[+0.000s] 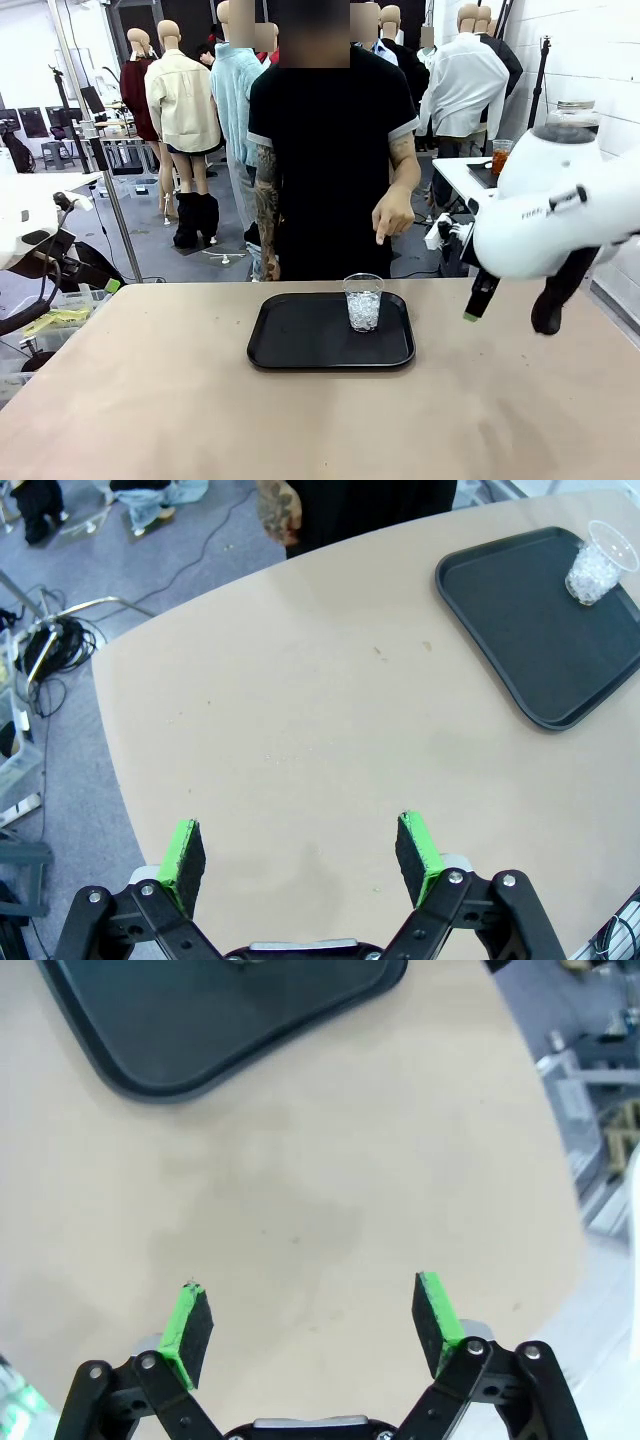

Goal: Pour the drink into the iced cup.
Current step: Pick up the iced cup indicated by the human and present it to them.

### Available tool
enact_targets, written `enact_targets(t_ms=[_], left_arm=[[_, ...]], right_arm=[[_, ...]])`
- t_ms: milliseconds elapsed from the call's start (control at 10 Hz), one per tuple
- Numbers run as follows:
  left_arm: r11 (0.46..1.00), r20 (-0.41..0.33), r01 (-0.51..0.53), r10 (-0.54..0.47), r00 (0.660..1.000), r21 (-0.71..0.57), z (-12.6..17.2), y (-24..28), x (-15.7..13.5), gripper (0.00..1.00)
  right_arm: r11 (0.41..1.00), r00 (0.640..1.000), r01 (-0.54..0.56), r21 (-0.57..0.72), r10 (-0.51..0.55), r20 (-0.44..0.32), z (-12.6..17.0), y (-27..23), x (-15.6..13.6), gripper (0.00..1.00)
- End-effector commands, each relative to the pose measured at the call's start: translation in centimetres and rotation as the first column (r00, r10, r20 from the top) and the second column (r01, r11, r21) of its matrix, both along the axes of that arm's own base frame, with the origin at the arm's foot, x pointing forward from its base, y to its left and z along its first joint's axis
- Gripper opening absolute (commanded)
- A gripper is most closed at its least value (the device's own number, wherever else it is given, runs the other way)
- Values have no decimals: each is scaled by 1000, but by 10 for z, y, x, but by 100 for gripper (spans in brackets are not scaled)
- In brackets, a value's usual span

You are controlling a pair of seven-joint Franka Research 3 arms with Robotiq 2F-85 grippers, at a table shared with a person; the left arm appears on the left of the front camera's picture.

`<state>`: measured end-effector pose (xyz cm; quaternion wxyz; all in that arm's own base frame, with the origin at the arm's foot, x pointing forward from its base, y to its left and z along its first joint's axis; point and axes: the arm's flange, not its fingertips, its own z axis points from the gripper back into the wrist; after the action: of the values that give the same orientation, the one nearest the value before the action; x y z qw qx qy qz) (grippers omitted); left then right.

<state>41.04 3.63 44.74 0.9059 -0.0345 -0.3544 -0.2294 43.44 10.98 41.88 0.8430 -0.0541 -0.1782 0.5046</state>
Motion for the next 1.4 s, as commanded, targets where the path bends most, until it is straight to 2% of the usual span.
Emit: enact_targets(t_ms=[0, 100, 300, 400, 500, 600, 800, 900, 1000, 1300], left_arm=[[1000, 8, -9, 9, 1000, 2, -1, 1, 1, 100], [1000, 8, -9, 9, 1000, 2, -1, 1, 1, 100], [1000, 8, -9, 9, 1000, 2, -1, 1, 1, 100], [1000, 8, -9, 9, 1000, 2, -1, 1, 1, 100], [1000, 8, -9, 9, 1000, 2, -1, 1, 1, 100], [1000, 8, -9, 9, 1000, 2, -1, 1, 1, 100], [1000, 8, -9, 9, 1000, 2, -1, 1, 1, 100], [1000, 8, -9, 9, 1000, 2, -1, 1, 1, 100], [1000, 8, -9, 9, 1000, 2, -1, 1, 1, 100], [1000, 8, -9, 9, 1000, 2, -1, 1, 1, 100]], right_arm=[[958, 957, -285, 14, 286, -57, 13, -23, 40, 100], [927, 924, -372, 39, 374, -80, 11, -30, 58, 100], [886, 886, -440, 145, 455, -92, 1, -35, 83, 100], [874, 879, -451, 177, 470, -78, -6, -34, 89, 100], [876, 901, -415, 247, 434, -25, -11, -33, 94, 100], [887, 892, -441, 136, 450, -42, 4, -28, 70, 100], [887, 892, -441, 136, 450, -42, 4, -28, 70, 100], [878, 888, -446, 174, 459, -35, -3, -28, 81, 100], [860, 877, -473, 192, 480, 9, 4, -32, 72, 100], [705, 803, -577, 413, 583, 125, -28, -41, 103, 100]])
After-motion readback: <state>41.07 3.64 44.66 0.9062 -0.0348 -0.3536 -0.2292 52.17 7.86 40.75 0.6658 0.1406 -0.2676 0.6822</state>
